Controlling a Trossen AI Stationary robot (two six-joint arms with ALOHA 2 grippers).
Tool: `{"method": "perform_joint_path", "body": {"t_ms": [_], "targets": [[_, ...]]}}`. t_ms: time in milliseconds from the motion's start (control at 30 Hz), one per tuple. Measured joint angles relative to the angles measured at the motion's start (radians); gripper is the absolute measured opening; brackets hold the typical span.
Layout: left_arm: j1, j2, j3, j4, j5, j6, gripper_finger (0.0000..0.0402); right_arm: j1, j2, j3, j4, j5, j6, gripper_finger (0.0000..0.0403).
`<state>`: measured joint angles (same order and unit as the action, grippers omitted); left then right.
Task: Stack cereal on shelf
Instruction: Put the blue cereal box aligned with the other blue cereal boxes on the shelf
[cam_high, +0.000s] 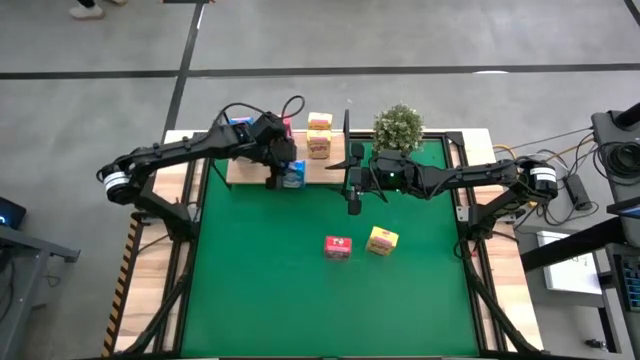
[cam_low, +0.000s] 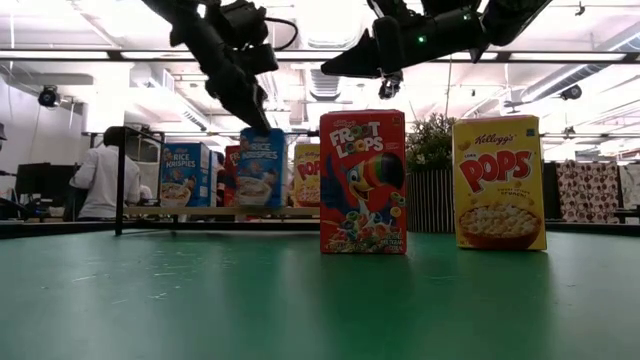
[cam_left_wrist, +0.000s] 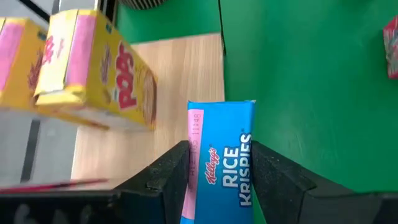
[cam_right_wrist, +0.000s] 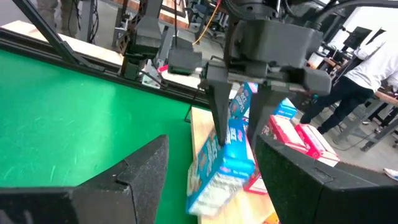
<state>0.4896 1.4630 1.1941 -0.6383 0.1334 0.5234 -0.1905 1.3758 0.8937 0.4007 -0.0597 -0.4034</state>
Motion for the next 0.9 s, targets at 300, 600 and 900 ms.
{"method": "perform_joint_path", "body": {"t_ms": [300, 600, 900], "targets": [[0.034, -0.101, -0.01, -0.156, -0.072, 0.013, 0.0146, 0.0, 0.0, 0.0, 0.0, 0.0, 0.0, 0.0231], [0.079, -0.202, -0.06, -0.253, -0.144, 0.018, 0.0146, 0.0, 0.0, 0.0, 0.0, 0.0, 0.001, 0.0231], [0.117, -0.231, -0.104, -0.29, -0.217, 0.015, 0.0146, 0.0, 0.0, 0.0, 0.0, 0.0, 0.002, 0.0231]]}}
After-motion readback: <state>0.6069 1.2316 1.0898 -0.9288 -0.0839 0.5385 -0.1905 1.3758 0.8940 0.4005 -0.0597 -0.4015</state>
